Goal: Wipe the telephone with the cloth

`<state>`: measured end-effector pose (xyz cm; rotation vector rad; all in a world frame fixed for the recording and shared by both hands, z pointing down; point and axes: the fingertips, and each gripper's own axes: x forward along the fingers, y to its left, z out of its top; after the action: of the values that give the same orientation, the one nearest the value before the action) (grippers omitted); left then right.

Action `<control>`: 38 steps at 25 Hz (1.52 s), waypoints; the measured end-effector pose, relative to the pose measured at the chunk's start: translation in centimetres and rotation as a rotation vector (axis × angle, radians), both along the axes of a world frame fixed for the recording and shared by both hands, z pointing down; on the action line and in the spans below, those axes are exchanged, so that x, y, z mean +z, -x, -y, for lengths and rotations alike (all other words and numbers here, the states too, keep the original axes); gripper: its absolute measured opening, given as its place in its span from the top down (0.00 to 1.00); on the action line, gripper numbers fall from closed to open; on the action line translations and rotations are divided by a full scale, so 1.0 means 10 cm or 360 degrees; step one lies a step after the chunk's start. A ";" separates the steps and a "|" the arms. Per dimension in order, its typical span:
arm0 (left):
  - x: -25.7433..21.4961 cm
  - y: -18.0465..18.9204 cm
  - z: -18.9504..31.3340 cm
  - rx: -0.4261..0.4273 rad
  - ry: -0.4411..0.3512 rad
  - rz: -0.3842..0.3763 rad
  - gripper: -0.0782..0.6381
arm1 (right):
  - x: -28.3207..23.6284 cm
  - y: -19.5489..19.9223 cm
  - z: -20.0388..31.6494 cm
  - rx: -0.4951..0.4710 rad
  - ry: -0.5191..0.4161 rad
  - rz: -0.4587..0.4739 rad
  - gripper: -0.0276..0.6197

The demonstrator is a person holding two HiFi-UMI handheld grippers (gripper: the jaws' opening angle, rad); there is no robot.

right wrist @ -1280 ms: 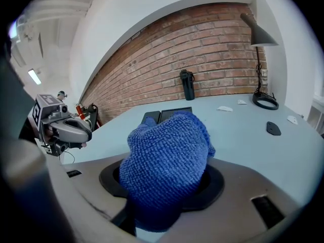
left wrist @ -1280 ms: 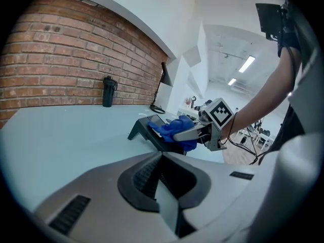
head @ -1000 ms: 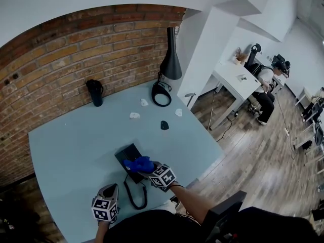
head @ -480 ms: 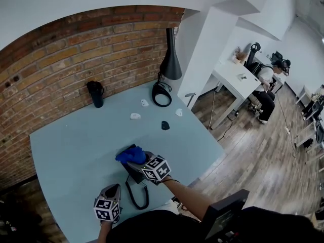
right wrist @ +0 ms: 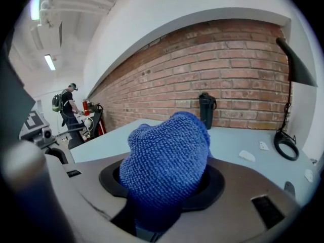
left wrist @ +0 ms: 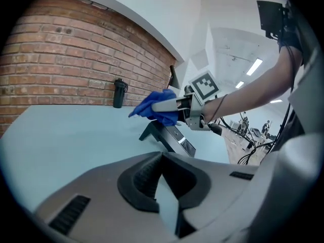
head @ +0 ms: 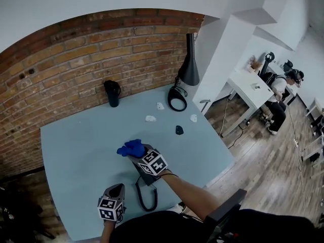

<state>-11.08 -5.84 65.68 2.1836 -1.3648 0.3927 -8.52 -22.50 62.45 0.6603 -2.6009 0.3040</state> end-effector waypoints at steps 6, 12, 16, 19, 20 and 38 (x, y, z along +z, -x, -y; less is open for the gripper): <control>0.06 0.06 0.01 -0.0033 0.0044 -0.0020 0.88 | 0.27 -0.17 -0.10 0.0052 0.0094 0.0050 0.61; 0.11 -0.09 0.03 0.0026 0.0055 -0.0024 0.88 | 0.40 -0.28 -0.31 -0.0050 0.0021 -0.0079 0.61; 0.13 -0.13 0.03 0.0046 0.0049 -0.0024 0.88 | 0.50 -0.38 -0.44 -0.0057 0.0028 -0.0101 0.61; 0.14 -0.12 0.02 0.0040 0.0058 -0.0021 0.88 | 0.54 -0.43 -0.51 -0.0048 0.0049 -0.0103 0.61; 0.14 -0.12 0.01 0.0039 0.0057 -0.0020 0.88 | 0.55 -0.45 -0.53 -0.0044 0.0056 -0.0099 0.61; 0.13 -0.27 -0.05 0.0124 0.0053 0.0008 0.88 | 0.81 -0.78 -1.02 0.0003 0.0166 -0.0114 0.61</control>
<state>-8.42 -5.32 66.98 2.2147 -1.2699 0.4469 -0.69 -12.34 70.56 0.6254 -2.4974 0.4063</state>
